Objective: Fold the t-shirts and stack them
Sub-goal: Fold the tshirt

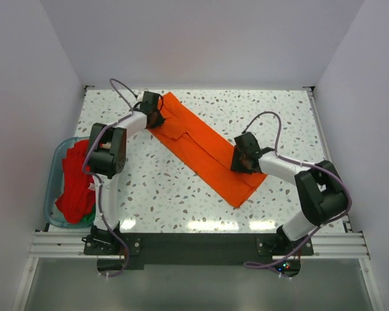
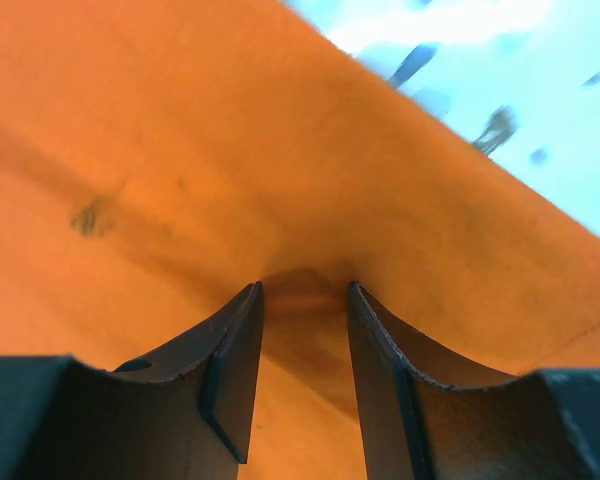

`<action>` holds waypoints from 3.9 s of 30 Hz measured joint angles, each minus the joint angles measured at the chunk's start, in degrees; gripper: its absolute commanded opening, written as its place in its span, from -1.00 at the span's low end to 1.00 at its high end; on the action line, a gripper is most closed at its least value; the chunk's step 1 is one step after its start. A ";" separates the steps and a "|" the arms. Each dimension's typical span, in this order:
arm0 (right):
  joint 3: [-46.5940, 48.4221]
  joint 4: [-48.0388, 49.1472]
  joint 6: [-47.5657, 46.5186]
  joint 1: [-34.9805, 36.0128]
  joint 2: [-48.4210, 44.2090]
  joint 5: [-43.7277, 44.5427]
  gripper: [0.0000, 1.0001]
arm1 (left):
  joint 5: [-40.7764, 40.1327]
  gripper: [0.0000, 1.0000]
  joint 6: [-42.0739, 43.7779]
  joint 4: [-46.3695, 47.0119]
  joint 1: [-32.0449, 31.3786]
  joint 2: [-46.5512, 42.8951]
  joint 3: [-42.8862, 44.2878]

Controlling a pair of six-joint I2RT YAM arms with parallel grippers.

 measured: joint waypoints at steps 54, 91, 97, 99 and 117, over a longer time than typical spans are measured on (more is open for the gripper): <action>-12.76 -5.03 7.89 19.23 -26.40 1.38 -0.03 | 8.22 -0.19 -3.45 9.44 -17.64 -53.92 -53.75; -22.69 8.61 10.49 15.50 -21.90 -8.96 -0.50 | 1.42 -0.80 -19.43 14.67 -41.51 -59.25 -70.62; -23.91 7.82 10.73 15.52 -23.26 -9.64 -0.99 | 1.29 -1.00 -19.87 11.43 -42.62 -59.32 -69.42; -24.48 7.37 10.80 15.52 -24.20 -10.32 -1.00 | 1.38 -1.00 -19.85 9.99 -42.93 -59.67 -69.02; -25.53 -2.40 12.79 20.57 -38.56 -11.69 -1.00 | 1.18 -1.00 -19.47 -5.11 -47.63 -66.53 -65.00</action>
